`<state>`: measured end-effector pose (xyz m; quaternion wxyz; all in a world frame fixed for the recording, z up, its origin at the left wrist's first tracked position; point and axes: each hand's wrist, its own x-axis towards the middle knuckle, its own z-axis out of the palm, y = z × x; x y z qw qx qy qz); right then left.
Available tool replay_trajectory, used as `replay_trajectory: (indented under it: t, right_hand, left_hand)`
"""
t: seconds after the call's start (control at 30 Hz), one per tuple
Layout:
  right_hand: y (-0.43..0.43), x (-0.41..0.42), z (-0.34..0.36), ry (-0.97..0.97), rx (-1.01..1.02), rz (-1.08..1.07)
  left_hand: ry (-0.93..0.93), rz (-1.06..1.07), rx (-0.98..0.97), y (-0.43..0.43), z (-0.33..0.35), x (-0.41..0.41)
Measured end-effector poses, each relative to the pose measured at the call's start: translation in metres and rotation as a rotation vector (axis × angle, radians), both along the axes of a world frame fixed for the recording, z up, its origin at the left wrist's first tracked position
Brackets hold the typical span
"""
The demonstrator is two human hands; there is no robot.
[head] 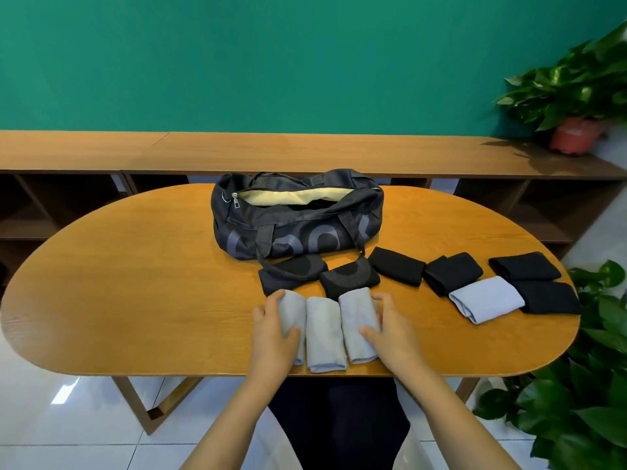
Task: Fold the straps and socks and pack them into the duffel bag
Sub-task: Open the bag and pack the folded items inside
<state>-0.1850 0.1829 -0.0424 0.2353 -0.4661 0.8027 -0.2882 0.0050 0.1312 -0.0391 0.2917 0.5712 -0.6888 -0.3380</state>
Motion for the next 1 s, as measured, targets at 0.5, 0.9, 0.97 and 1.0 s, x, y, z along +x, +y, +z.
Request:
replay_trajectory:
  t: [0.5,0.9,0.97,1.0]
  right_hand:
    - [0.001,0.047,0.01,-0.418,-0.227,-0.02]
    - [0.0,0.063,0.034,-0.778,-0.307,0.054]
    - [-0.008,0.055,0.046,-0.831,-0.34,0.067]
    - [-0.013,0.05,0.053,-0.848,-0.35,0.077]
  left_hand:
    - [0.392,0.076,0.071,0.017,0.013,-0.023]
    - [0.726,0.068,0.33,0.02,0.041,-0.035]
    - [0.759,0.041,0.293,0.013,0.057,-0.04]
    - [0.765,0.024,0.27,0.008,0.066,-0.042]
